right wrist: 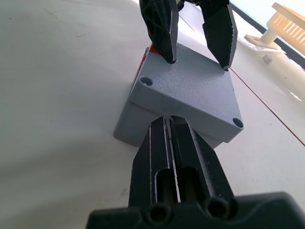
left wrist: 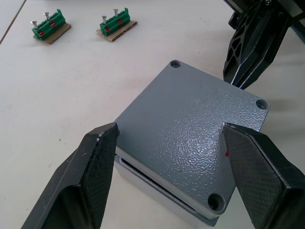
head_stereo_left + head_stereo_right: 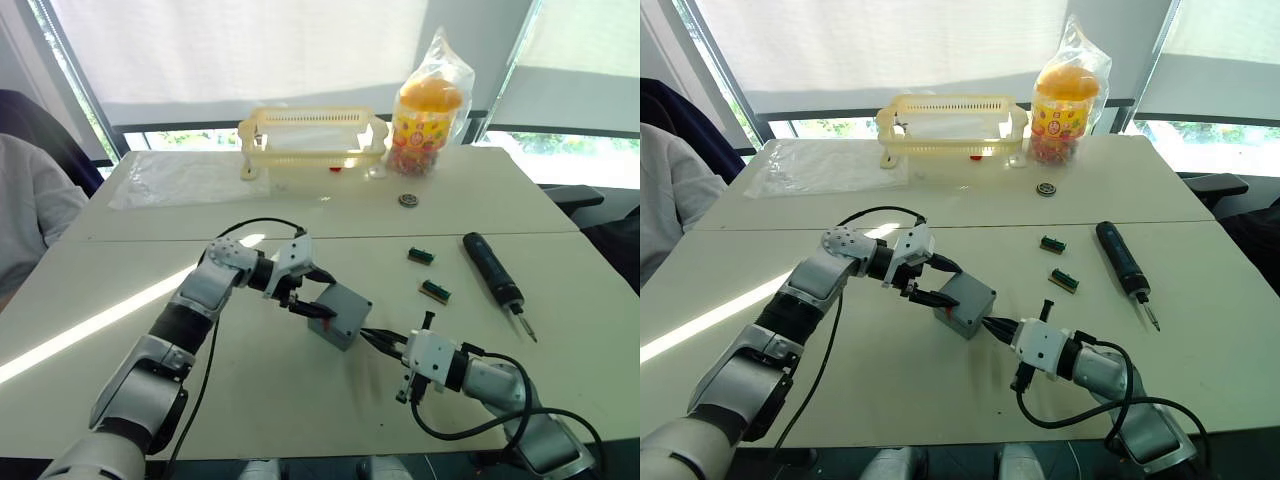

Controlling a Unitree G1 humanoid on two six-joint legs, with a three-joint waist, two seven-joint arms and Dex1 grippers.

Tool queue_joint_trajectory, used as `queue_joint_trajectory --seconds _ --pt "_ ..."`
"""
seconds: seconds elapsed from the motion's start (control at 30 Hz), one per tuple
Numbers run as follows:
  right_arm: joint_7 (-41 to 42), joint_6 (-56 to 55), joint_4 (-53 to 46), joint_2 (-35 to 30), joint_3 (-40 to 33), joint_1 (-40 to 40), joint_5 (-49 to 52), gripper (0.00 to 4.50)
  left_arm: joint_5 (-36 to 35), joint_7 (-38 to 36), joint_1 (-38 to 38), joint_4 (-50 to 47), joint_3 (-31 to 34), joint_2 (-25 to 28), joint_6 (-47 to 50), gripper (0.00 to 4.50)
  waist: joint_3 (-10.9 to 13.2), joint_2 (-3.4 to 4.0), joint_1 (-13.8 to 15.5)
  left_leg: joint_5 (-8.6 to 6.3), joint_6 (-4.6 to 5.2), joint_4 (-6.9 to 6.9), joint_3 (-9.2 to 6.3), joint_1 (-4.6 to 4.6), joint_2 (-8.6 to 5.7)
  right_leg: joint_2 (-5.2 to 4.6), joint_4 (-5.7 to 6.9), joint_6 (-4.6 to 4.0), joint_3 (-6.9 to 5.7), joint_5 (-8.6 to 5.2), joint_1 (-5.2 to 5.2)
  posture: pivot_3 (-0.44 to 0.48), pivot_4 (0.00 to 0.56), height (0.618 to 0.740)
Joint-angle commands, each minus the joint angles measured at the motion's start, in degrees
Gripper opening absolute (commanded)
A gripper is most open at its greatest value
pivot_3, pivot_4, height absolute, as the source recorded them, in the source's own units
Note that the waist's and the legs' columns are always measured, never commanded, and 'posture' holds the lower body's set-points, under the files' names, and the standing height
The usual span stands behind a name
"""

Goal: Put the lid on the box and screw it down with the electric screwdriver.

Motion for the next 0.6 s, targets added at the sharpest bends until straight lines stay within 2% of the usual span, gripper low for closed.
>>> queue_joint_trajectory --seconds 0.03,0.6 --pt "-0.37 -0.74 -0.72 0.58 -0.37 -0.66 0.1 0.03 3.08 0.69 1.41 2.09 -1.7 1.0 0.84 3.53 0.0 0.0 0.0 0.0 0.0 0.0 0.0 0.0 0.0 0.0 0.0 0.0 0.0 0.0 0.0 0.0 0.15 0.74" --pt "-0.48 -2.29 1.36 1.82 0.12 -2.37 -0.85 0.03 3.53 0.97 1.38 2.37 -1.91 1.26 0.36 3.53 0.0 0.0 0.01 0.0 0.0 0.0 0.0 0.0 0.0 0.0 0.0 0.0 0.0 0.0 0.0 0.0 0.15 0.74"
